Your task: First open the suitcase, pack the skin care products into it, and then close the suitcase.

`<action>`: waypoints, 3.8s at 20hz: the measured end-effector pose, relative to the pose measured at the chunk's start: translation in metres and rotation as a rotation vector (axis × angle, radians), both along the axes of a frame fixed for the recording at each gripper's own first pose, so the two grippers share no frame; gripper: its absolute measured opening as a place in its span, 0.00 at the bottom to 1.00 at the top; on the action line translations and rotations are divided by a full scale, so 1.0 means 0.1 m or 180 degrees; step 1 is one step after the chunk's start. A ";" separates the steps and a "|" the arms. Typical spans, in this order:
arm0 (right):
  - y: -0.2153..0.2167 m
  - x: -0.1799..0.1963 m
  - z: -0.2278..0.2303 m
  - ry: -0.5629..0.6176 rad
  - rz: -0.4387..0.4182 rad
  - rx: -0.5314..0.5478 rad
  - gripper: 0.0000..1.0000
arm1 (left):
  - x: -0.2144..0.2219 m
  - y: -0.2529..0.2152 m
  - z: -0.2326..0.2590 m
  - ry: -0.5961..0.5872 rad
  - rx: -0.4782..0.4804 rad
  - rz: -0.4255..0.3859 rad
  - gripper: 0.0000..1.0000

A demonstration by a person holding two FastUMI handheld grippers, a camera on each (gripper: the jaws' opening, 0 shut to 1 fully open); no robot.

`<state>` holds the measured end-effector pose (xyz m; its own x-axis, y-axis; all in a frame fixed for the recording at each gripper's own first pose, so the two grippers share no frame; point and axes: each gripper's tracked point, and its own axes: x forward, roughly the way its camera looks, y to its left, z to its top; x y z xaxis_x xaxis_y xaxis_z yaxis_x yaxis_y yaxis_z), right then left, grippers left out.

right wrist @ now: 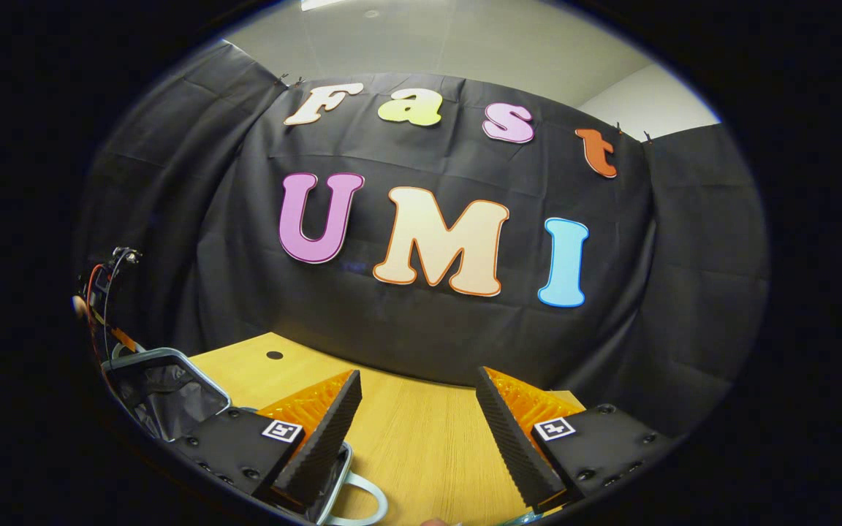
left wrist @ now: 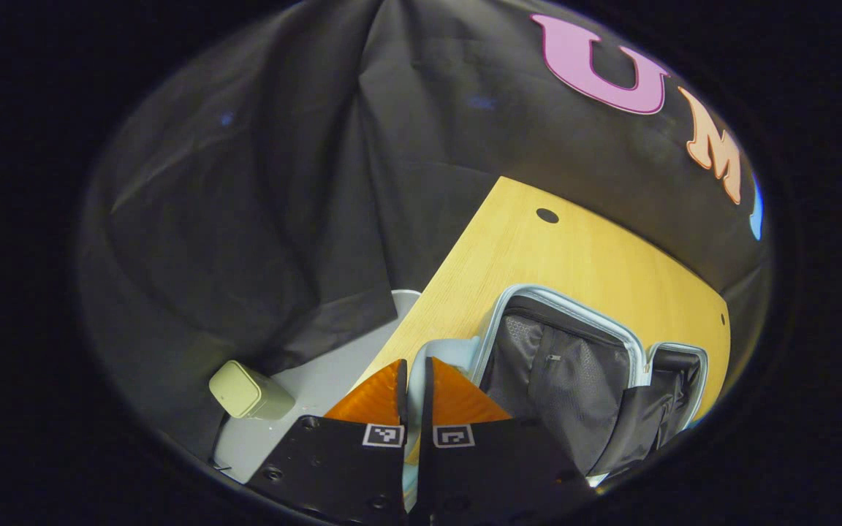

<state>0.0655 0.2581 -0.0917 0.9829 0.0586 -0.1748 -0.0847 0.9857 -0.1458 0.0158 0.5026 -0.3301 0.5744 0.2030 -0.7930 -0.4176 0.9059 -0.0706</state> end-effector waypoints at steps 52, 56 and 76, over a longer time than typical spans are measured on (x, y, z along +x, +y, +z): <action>-2.44 -0.55 -0.02 0.0037 -0.0105 0.0408 0.98 | -0.51 -5.80 1.14 -0.1169 -0.0317 -0.2100 0.94; -2.57 -0.66 -0.15 0.0142 -0.0092 0.0379 0.99 | -0.65 -6.06 0.87 -0.1031 -0.0420 -0.2160 0.96; -2.21 -1.05 -0.93 0.0637 0.0543 0.0431 0.99 | -0.70 -6.36 -0.09 -0.0555 -0.0659 -0.1983 0.16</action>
